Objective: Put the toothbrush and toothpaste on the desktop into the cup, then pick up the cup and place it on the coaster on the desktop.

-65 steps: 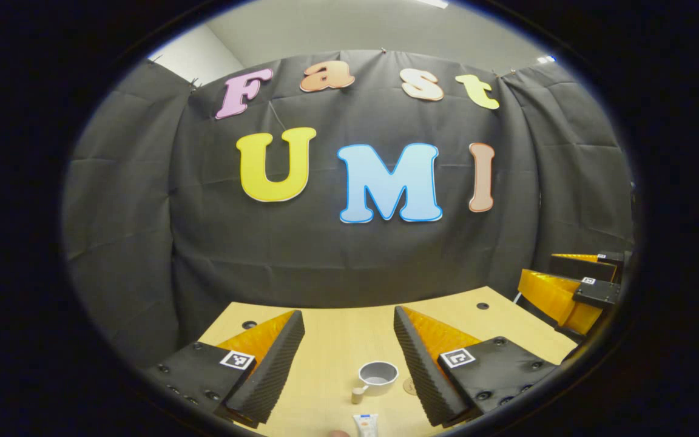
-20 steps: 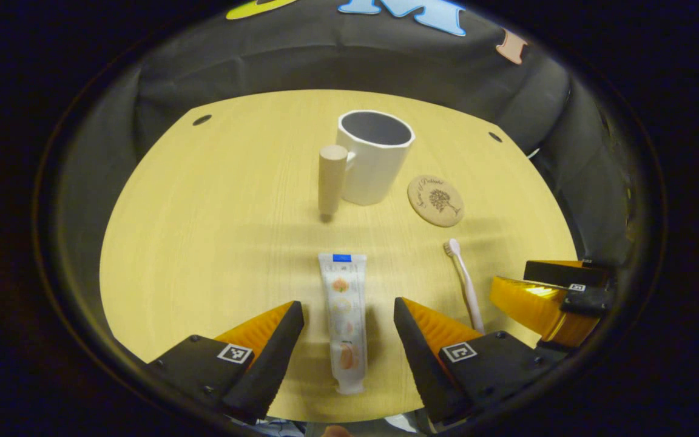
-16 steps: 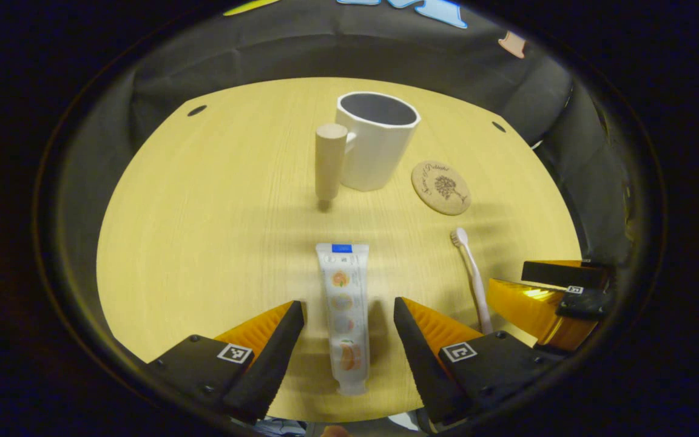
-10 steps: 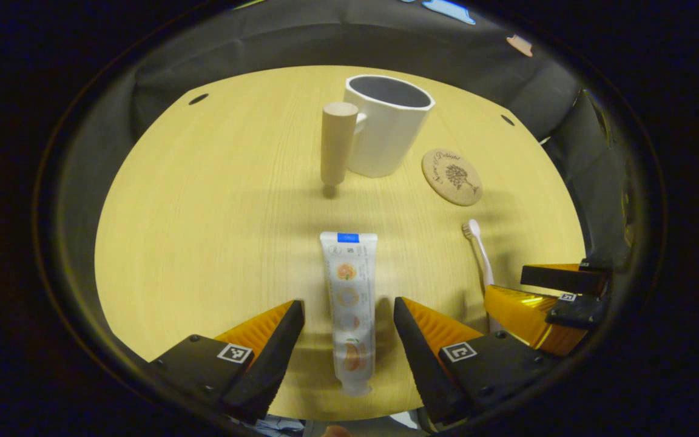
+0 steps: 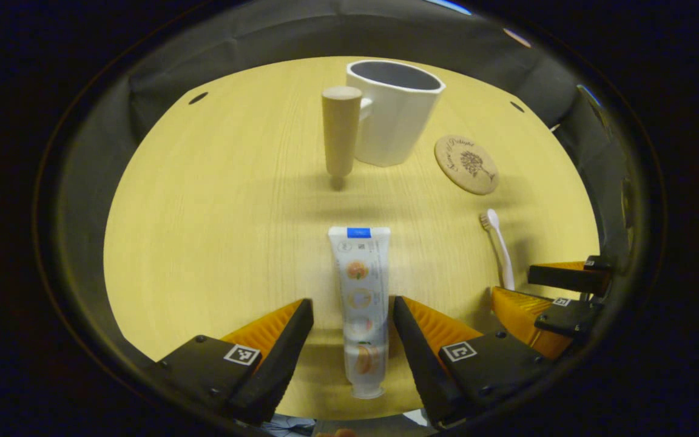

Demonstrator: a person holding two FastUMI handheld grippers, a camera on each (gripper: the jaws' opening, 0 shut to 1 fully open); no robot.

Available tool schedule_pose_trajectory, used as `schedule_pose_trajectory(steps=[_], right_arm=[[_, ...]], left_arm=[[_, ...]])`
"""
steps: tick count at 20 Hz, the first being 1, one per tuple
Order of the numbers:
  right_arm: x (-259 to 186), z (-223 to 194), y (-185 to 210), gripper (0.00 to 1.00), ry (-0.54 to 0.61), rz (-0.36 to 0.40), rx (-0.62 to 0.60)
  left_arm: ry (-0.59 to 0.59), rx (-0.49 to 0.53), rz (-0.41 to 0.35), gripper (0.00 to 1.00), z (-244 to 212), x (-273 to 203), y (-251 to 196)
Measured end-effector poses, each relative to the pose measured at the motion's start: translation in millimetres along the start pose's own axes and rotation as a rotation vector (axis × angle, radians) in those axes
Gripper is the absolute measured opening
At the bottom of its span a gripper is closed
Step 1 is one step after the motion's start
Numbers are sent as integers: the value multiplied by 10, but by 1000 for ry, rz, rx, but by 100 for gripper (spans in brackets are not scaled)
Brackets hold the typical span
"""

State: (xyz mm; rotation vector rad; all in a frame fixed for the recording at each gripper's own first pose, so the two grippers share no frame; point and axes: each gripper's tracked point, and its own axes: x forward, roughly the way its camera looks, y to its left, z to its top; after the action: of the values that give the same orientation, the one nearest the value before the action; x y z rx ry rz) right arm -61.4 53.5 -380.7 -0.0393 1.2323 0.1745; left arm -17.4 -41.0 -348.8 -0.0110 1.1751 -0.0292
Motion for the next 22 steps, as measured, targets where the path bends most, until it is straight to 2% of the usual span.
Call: schedule_pose_trajectory(steps=[9, 11, 13, 14, 16, 17, 18, 20, 22], right_arm=[[-1, -72, 16, 95, 38, -21, -11], [-4, -58, 22, 93, 56, -26, -10], [1, -69, 27, 82, 82, -30, -6], [5, -68, 30, 82, 95, -30, 1], [2, -47, 38, 82, 103, -27, 8], [3, -48, 40, 81, 98, -32, 27], [14, -43, 50, 48, 99, -29, 25], [9, -51, 52, 47, 113, -26, 7], [15, -56, 56, 47, 132, -25, 14]], left_arm=[[-11, -19, 14, 94, 12, 8, 3], [-8, -18, 15, 93, 16, 2, 0], [0, -18, 16, 90, 16, 5, 0], [-2, -16, 18, 89, 26, 14, 6], [3, -14, 19, 75, 33, 31, -6], [5, -14, 19, 75, 30, 5, 0], [5, -13, 18, 75, 43, -3, -2], [8, -23, 23, 55, 41, 13, -13], [21, -13, 24, 50, 37, 4, -12]])
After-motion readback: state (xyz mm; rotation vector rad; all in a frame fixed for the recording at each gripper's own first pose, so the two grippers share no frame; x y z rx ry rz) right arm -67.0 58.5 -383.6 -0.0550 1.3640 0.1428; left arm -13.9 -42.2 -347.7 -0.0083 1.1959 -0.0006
